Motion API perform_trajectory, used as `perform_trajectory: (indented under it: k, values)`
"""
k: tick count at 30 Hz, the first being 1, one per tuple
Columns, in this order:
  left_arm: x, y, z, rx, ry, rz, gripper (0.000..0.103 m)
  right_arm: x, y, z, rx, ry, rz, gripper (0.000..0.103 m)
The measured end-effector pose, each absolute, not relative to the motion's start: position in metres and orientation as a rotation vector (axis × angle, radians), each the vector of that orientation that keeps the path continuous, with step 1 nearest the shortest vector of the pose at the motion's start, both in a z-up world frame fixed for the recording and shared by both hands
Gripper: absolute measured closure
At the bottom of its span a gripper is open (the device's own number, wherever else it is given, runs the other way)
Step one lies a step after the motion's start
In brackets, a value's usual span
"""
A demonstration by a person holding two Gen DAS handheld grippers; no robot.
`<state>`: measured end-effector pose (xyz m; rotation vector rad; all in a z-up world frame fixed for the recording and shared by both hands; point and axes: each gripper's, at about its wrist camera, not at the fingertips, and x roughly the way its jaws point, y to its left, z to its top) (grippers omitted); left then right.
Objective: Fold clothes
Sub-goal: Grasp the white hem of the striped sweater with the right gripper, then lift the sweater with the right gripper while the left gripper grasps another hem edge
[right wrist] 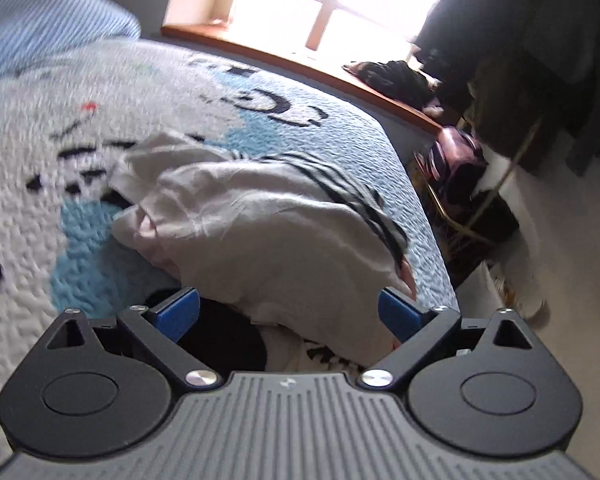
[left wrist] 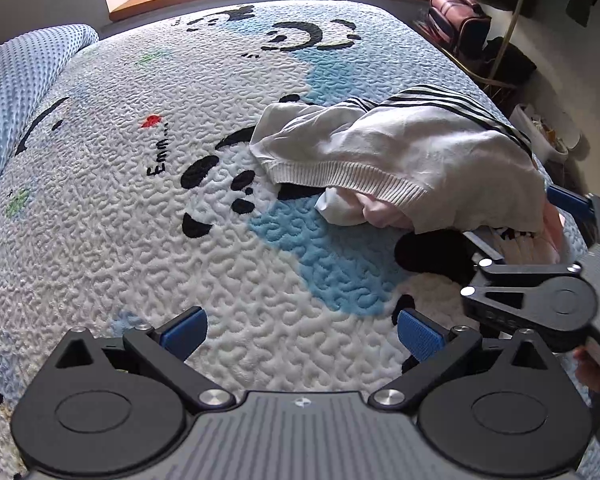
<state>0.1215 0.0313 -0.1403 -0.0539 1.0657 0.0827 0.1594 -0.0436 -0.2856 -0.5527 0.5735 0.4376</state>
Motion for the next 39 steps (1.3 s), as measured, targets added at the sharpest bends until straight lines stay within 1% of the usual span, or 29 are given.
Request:
perform_trajectory:
  k: [4,5,6,9,13,15,17,18,20,21,22,23,27,33,36,39]
  values:
    - [0.121,0.040,-0.145,-0.069,1.069,0.095,0.001,0.159,-0.016,-0.302,-0.679,0.519,0.479,0.006]
    - [0.121,0.042,-0.147,-0.073,1.070,0.098,0.001,0.161,-0.012,-0.311,-0.700,0.509,0.488,0.008]
    - [0.120,0.044,-0.148,-0.077,1.071,0.101,0.001,0.163,-0.004,-0.316,-0.720,0.507,0.494,0.012]
    - [0.118,0.048,-0.150,-0.071,1.071,0.113,0.001,0.164,0.001,-0.326,-0.803,0.506,0.487,0.013]
    - [0.116,0.055,-0.156,-0.072,1.079,0.117,0.001,0.166,0.011,-0.330,-0.796,0.475,0.473,0.014]
    - [0.116,0.058,-0.159,-0.083,1.085,0.120,0.001,0.168,0.009,-0.329,-0.807,0.483,0.463,0.028]
    - [0.116,0.061,-0.161,-0.088,1.088,0.128,0.001,0.173,0.009,-0.326,-0.812,0.502,0.439,0.057]
    - [0.116,0.063,-0.161,-0.092,1.090,0.130,0.001,0.175,0.007,-0.322,-0.789,0.512,0.442,0.062]
    - [0.116,0.065,-0.161,-0.094,1.092,0.132,0.001,0.178,0.003,-0.315,-0.737,0.537,0.453,0.080]
    - [0.116,0.065,-0.161,-0.094,1.092,0.133,0.001,0.180,0.001,-0.312,-0.710,0.550,0.459,0.084]
    - [0.117,0.065,-0.160,-0.095,1.094,0.133,0.001,0.180,-0.001,-0.309,-0.692,0.561,0.463,0.086]
    - [0.117,0.065,-0.160,-0.097,1.095,0.131,0.001,0.180,-0.003,-0.305,-0.672,0.571,0.468,0.091]
    - [0.116,0.063,-0.159,-0.102,1.101,0.129,0.001,0.173,-0.009,-0.292,-0.604,0.596,0.499,0.095]
    - [0.099,0.066,-0.159,-0.116,1.098,0.129,0.002,0.149,-0.028,-0.257,-0.451,0.624,0.602,0.096]
    - [0.082,0.073,-0.157,-0.196,1.105,0.113,0.002,0.125,-0.037,-0.232,-0.382,0.623,0.665,0.096]
    - [0.063,0.088,-0.152,-0.349,1.094,0.094,0.002,0.094,-0.045,-0.204,-0.342,0.629,0.738,0.096]
